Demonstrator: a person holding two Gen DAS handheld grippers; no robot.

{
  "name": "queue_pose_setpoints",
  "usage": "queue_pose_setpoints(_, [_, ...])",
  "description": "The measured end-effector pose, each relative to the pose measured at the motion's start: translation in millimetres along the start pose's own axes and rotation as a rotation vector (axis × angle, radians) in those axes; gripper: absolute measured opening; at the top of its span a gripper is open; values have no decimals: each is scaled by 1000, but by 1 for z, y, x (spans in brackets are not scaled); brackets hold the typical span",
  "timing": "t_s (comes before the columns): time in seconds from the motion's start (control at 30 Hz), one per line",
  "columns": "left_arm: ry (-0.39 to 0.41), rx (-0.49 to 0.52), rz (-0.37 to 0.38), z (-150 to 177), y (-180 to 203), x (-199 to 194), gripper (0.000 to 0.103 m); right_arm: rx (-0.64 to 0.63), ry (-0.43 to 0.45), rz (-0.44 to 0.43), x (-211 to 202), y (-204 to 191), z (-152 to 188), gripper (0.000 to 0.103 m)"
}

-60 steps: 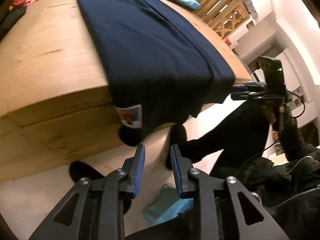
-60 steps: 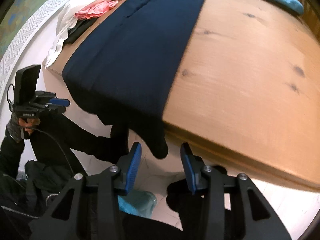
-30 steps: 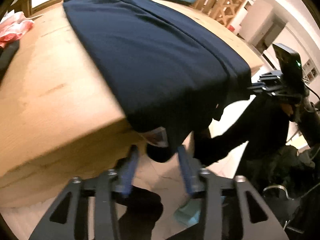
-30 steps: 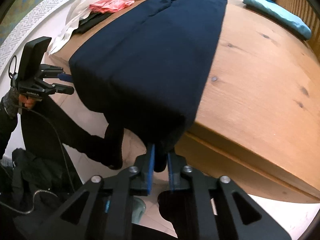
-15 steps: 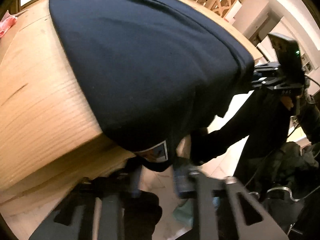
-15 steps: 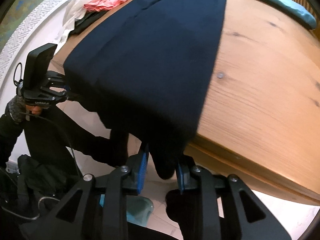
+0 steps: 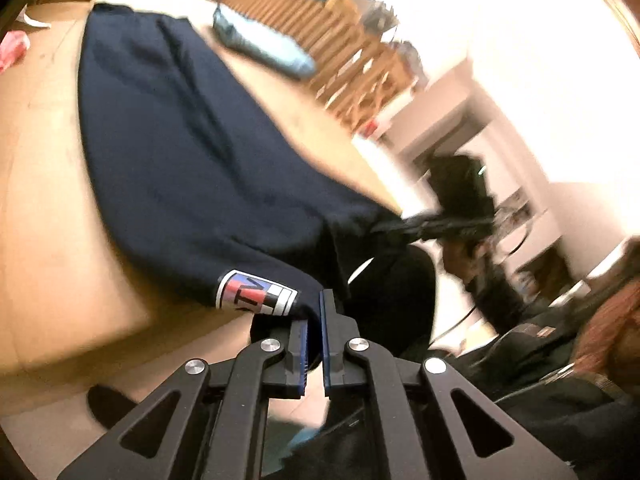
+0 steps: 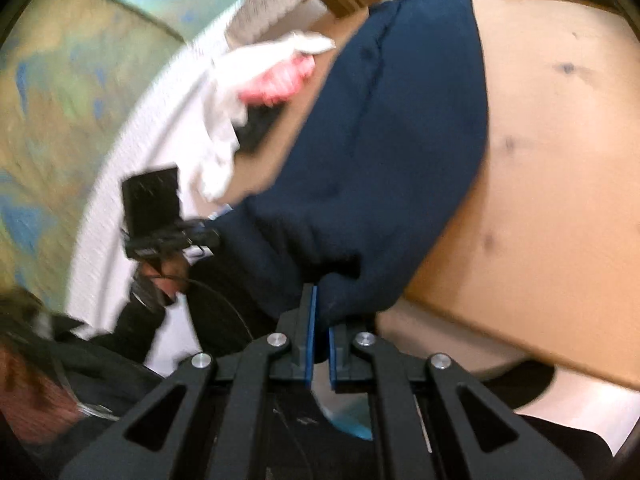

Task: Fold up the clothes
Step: 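Lift the sweatshirt end with both grippers and fold it over the body, then release the sweatshirt and smooth the folded part with both open grippers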

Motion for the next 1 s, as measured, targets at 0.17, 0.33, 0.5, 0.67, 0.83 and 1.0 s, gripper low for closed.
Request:
queue_pose_setpoints(0.17, [73, -7, 7, -79, -3, -21, 4, 58, 69, -13, -2, 23, -79, 5])
queue_pose_setpoints(0.33, [76, -106, -163, -136, -68, -28, 50, 199, -26, 147, 24, 105, -151, 33])
queue_pose_setpoints(0.5, [69, -182, -325, -178, -126, -37, 50, 113, -49, 207, 21, 115, -161, 35])
queue_pose_setpoints(0.67, [-2, -81, -396, -142, -112, -23, 51, -52, -114, 428, 23, 118, -133, 39])
queue_pose_setpoints(0.83, [-54, -42, -492, -130, -113, 1, 52, -111, -171, 528, 30, 130, -114, 39])
queue_pose_setpoints(1.0, [-110, -17, -546, -118, -121, 12, 52, -73, -160, 519, 29, 140, -112, 39])
Point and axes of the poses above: each gripper's, at about its wrist camera, not at the fingertips, and x roughly the way its jaws point, y to its right, z to its underside, the point moved 9 cm from there along x, roughly the way its jaws point, and after that the axes turned 10 degrees about -x, right-handed, at the moved point
